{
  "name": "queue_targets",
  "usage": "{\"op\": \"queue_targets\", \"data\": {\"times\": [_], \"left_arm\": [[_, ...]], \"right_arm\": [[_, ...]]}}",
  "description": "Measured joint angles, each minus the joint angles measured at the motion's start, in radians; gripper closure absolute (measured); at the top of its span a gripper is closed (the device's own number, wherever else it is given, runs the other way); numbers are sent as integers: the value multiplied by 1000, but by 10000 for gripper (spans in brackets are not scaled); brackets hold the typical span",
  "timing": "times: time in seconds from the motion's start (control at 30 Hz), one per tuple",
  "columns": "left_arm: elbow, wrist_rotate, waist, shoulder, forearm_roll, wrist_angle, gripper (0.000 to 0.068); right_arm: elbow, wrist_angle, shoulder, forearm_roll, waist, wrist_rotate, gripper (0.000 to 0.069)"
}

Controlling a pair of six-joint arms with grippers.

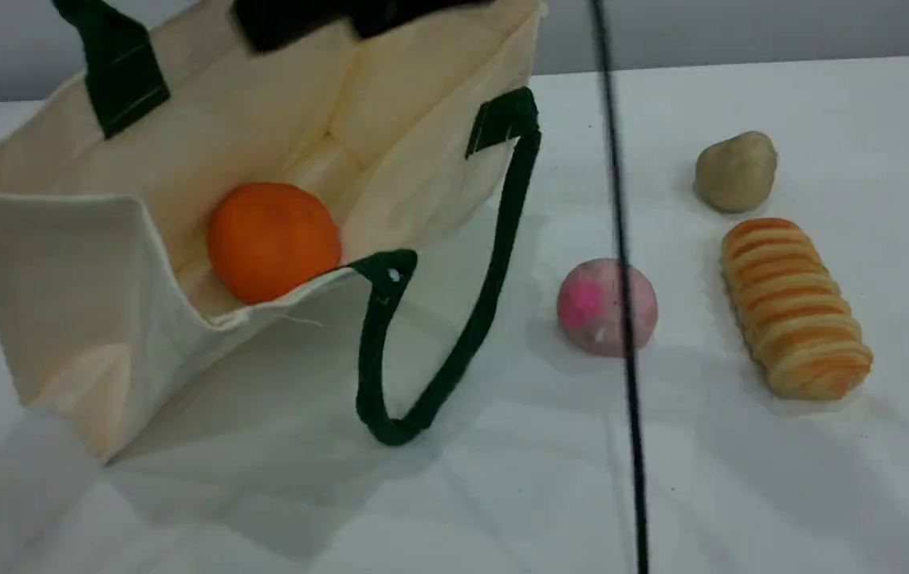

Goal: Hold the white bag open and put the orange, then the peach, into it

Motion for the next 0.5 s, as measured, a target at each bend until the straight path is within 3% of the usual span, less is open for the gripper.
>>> {"op": "queue_targets", "data": {"times": [0.13,0.33,0.5], "left_arm": [[0,0,0,0,0,0,617],[0,1,0,0,0,0,617],[0,2,0,0,0,0,617]], "right_arm": [[0,38,-25,-182,-87,168,138],[61,127,-23,-466,-215,436,153],[171,48,-23,-520,-268,489,153]]}}
